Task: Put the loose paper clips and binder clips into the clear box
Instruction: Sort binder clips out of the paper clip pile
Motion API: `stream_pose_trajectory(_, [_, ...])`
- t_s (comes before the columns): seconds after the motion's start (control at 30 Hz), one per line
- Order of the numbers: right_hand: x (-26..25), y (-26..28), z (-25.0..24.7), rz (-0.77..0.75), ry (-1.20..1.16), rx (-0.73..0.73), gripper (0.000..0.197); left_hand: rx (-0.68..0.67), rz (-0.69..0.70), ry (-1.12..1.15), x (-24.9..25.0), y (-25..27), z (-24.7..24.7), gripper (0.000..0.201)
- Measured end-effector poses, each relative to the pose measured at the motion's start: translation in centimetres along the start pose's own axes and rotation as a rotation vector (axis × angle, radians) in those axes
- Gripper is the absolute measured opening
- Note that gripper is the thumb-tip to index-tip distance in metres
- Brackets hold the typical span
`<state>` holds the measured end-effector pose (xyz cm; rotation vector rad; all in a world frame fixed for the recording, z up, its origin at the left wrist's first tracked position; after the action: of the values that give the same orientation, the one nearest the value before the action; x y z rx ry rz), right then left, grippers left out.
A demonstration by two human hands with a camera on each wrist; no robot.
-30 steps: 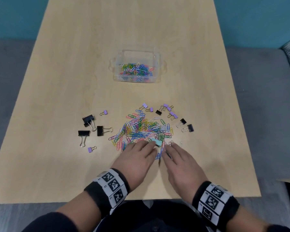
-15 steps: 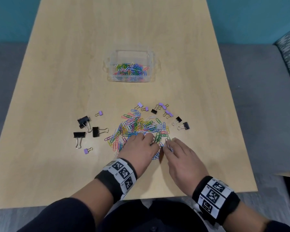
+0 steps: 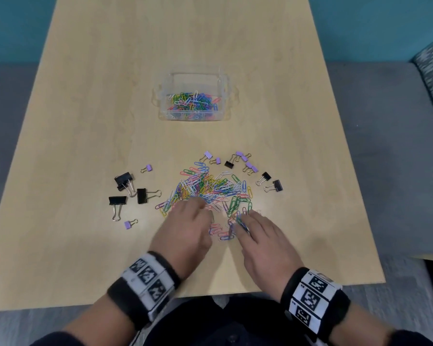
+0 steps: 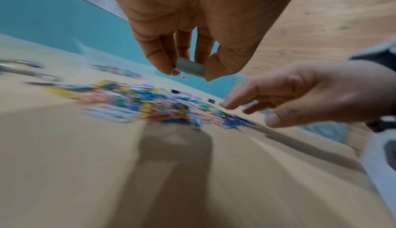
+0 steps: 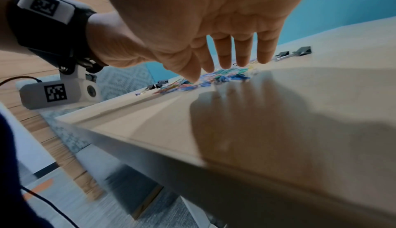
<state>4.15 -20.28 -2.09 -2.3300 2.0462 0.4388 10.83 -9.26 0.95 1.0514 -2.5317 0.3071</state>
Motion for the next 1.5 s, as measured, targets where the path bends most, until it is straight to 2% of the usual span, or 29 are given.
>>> stream_pose_trajectory(0.1, [-2.3,-0.2,0.3,-0.126,0.002,-0.004,0.051,0.092,-0.215,0.000,-5.8,5.1,-2.3,0.027])
stream_pose_trajectory(0.17, [-3.5,-1.1,0.0,-0.159,0.002,0.019,0.047,0.036,-0.303,-0.014,-8.6,8.1,-2.7,0.028])
stream_pose_trajectory(0.27, [-4.3,-3.6,-0.8,-0.108,-0.006,0.048,0.037,-0.037,-0.363,-0.064,-10.1,10.2,-2.7,0.022])
stream_pose_trajectory(0.3, [-4.4,-4.7,-0.9,-0.084,0.004,0.050,0.035,-0.041,-0.360,-0.091,-10.1,10.3,-2.7,0.020])
stream_pose_trajectory(0.37, [-4.9,-6.5,-0.8,-0.064,0.041,0.038,0.033,-0.026,-0.343,-0.135,-9.9,10.3,-2.8,0.030])
stream_pose_trajectory(0.47, [-5.8,-8.0,0.1,-0.094,0.100,-0.014,0.029,0.037,-0.362,-0.145,-9.8,10.5,-3.7,0.034])
stream_pose_trajectory(0.67, [-5.6,-8.9,0.6,-0.051,0.082,-0.068,0.043,0.087,-0.357,-0.093,-9.3,12.0,-4.1,0.029])
stream_pose_trajectory(0.9, [-4.6,-9.3,1.0,0.042,0.020,-0.141,0.031,0.079,-0.294,-0.046,-7.1,13.1,-3.9,0.025])
stream_pose_trajectory(1.03, [-4.3,-9.6,0.3,0.071,0.001,-0.136,0.026,0.069,-0.238,-0.010,-5.7,13.0,-3.4,0.023])
stream_pose_trajectory(1.2, [-4.6,-9.6,-0.1,0.043,-0.020,-0.120,0.043,0.050,-0.203,-0.003,-4.7,12.4,-2.7,0.022])
stream_pose_trajectory(1.37, [-5.3,-9.0,-1.9,0.064,-0.179,-0.144,0.014,0.018,-0.197,0.008,-4.3,12.3,-2.5,0.021])
stream_pose_trajectory(1.5, [-10.0,-8.2,0.9,-0.009,-0.243,-0.370,0.006,-0.054,-0.119,0.035,-3.3,12.6,-1.2,0.025])
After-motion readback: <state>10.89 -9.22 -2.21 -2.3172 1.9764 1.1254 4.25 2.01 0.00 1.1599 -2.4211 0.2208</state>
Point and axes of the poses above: each hand's wrist, its own y-axis away from the middle knuckle, its own z-axis out of the palm, x = y × z, the point moved 10 cm from there along -y, towards the middle knuckle, and after that the axes turned 8 degrees about z, right-handed, at the moved point
